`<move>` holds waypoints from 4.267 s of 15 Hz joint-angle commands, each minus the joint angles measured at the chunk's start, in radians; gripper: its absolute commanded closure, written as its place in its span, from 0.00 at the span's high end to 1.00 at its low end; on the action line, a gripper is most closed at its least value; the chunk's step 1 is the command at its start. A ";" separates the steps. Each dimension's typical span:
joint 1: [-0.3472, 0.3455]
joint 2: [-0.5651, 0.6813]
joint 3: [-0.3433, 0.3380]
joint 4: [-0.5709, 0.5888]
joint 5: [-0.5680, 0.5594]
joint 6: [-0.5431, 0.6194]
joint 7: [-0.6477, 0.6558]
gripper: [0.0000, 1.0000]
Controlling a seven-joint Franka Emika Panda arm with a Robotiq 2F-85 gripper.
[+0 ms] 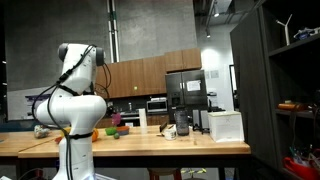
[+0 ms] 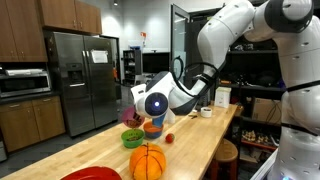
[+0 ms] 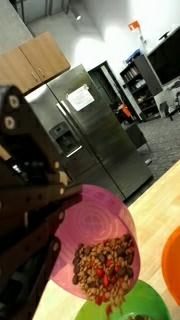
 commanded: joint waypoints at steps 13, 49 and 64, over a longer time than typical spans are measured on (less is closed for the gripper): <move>0.032 0.047 0.027 0.022 -0.088 -0.187 0.037 0.01; 0.073 0.097 0.061 0.026 -0.156 -0.401 0.100 0.01; -0.115 -0.058 0.024 0.050 0.138 0.020 0.113 0.01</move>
